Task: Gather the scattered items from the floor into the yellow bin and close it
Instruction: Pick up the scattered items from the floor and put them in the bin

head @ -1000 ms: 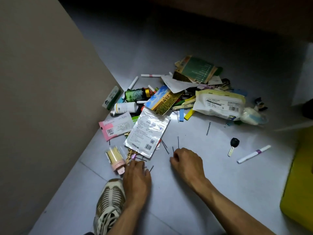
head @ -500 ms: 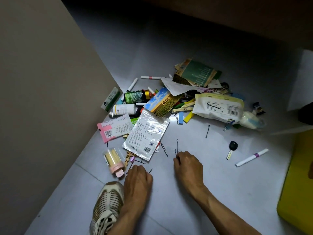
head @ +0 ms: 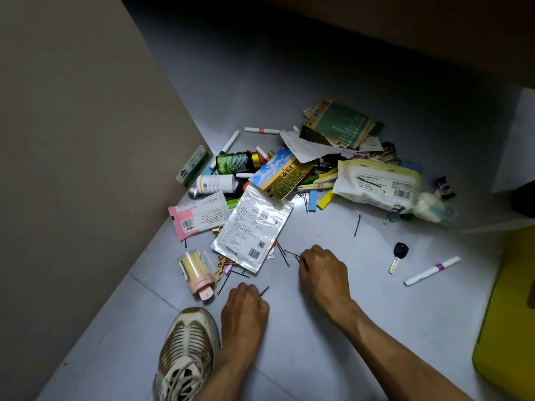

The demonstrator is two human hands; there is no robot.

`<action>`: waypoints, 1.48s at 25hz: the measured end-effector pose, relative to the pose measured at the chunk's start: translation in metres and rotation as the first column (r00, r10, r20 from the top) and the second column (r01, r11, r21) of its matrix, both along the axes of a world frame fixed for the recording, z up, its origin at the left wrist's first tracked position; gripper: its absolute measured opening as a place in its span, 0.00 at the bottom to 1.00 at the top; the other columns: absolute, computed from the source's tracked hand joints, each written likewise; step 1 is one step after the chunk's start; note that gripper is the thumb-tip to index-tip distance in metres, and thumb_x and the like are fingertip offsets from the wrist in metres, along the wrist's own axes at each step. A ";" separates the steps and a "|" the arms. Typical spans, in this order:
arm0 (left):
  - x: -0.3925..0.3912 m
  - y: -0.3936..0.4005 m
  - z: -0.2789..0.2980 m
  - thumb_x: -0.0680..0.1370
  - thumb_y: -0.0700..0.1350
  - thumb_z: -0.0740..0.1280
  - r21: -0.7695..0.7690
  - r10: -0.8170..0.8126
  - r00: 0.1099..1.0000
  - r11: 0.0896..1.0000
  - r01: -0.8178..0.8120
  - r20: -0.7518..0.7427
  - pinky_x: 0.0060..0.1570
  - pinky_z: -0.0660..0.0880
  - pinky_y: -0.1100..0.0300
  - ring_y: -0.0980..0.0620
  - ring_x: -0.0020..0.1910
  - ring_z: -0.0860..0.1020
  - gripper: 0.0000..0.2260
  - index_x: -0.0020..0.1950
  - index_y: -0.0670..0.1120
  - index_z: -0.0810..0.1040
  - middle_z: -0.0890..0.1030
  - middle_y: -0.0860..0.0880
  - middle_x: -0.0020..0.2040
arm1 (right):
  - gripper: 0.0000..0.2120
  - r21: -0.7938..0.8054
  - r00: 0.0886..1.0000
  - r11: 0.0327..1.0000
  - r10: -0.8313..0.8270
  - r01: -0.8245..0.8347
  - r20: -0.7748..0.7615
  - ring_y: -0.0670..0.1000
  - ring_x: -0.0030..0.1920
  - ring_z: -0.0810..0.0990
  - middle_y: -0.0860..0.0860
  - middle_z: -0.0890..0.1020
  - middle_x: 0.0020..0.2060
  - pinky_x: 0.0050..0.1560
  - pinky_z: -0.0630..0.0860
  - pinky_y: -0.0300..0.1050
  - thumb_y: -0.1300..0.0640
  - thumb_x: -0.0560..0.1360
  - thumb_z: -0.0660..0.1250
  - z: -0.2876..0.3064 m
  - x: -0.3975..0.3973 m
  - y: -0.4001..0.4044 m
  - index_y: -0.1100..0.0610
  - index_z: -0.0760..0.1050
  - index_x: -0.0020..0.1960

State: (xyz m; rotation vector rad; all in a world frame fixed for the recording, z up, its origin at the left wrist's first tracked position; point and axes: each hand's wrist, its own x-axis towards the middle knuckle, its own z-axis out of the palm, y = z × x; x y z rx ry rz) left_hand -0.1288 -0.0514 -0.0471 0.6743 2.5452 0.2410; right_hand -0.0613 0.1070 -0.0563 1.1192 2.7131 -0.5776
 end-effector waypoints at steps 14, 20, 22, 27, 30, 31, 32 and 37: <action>0.003 0.017 0.003 0.72 0.28 0.65 0.147 0.486 0.388 0.461 -0.875 0.783 0.33 0.77 0.59 0.50 0.29 0.77 0.17 0.56 0.45 0.77 0.77 0.46 0.33 | 0.02 -0.061 0.990 0.998 0.041 -0.033 0.133 0.58 0.38 0.78 0.55 0.77 0.41 0.33 0.63 0.45 0.62 0.75 0.61 0.007 -0.010 -0.008 0.59 0.73 0.45; -0.004 0.026 0.008 0.74 0.34 0.57 -0.097 0.254 -0.053 0.162 -0.982 0.966 0.38 0.75 0.54 0.44 0.37 0.78 0.14 0.53 0.35 0.79 0.79 0.42 0.38 | 0.05 -0.702 0.960 0.706 -0.251 0.092 -0.127 0.41 0.29 0.75 0.44 0.79 0.27 0.32 0.70 0.38 0.51 0.66 0.67 0.037 0.004 -0.044 0.50 0.75 0.32; -0.005 0.028 0.009 0.76 0.39 0.59 -0.126 0.259 -0.087 0.138 -0.982 0.962 0.35 0.75 0.57 0.46 0.35 0.79 0.11 0.48 0.36 0.80 0.80 0.42 0.36 | 0.04 -0.594 0.943 0.798 -0.265 0.099 -0.200 0.42 0.33 0.77 0.44 0.81 0.31 0.34 0.72 0.40 0.52 0.69 0.67 0.035 0.006 -0.044 0.49 0.78 0.36; -0.006 0.015 0.006 0.73 0.43 0.68 0.046 0.542 0.280 0.405 -0.913 0.792 0.27 0.65 0.63 0.53 0.25 0.70 0.04 0.40 0.45 0.80 0.76 0.51 0.29 | 0.08 -0.012 0.998 0.999 -0.041 0.042 0.051 0.57 0.43 0.78 0.53 0.80 0.42 0.36 0.68 0.47 0.56 0.78 0.61 0.010 0.010 -0.010 0.56 0.74 0.41; -0.001 -0.003 0.007 0.73 0.47 0.72 0.138 0.447 0.838 0.851 -0.506 0.312 0.45 0.75 0.63 0.55 0.44 0.80 0.07 0.50 0.50 0.84 0.84 0.54 0.46 | 0.06 0.011 0.992 0.999 0.041 -0.043 0.123 0.59 0.39 0.79 0.55 0.80 0.39 0.33 0.62 0.46 0.62 0.76 0.60 0.001 0.005 -0.013 0.57 0.71 0.41; 0.002 -0.007 0.007 0.74 0.49 0.72 0.129 0.355 0.911 0.914 -0.386 0.209 0.49 0.75 0.62 0.54 0.47 0.80 0.10 0.54 0.50 0.83 0.83 0.53 0.50 | 0.05 0.009 0.989 0.999 0.049 -0.050 0.137 0.59 0.39 0.79 0.55 0.79 0.40 0.33 0.61 0.46 0.61 0.76 0.59 0.001 0.001 -0.012 0.57 0.71 0.42; 0.006 -0.010 0.007 0.76 0.50 0.70 0.116 0.278 0.951 0.949 -0.294 0.136 0.50 0.76 0.60 0.51 0.49 0.80 0.10 0.55 0.49 0.82 0.81 0.52 0.52 | 0.04 0.011 0.985 0.998 0.061 -0.064 0.159 0.58 0.40 0.79 0.54 0.79 0.41 0.33 0.62 0.45 0.60 0.76 0.59 0.000 -0.002 -0.009 0.58 0.71 0.44; 0.013 -0.012 0.002 0.83 0.49 0.56 -0.057 -0.084 0.996 0.995 0.083 -0.024 0.45 0.72 0.55 0.46 0.49 0.79 0.11 0.50 0.48 0.77 0.75 0.49 0.52 | 0.06 -0.071 0.999 0.997 0.015 -0.017 -0.031 0.57 0.34 0.74 0.55 0.78 0.38 0.34 0.63 0.45 0.55 0.75 0.60 0.003 -0.016 -0.003 0.56 0.67 0.41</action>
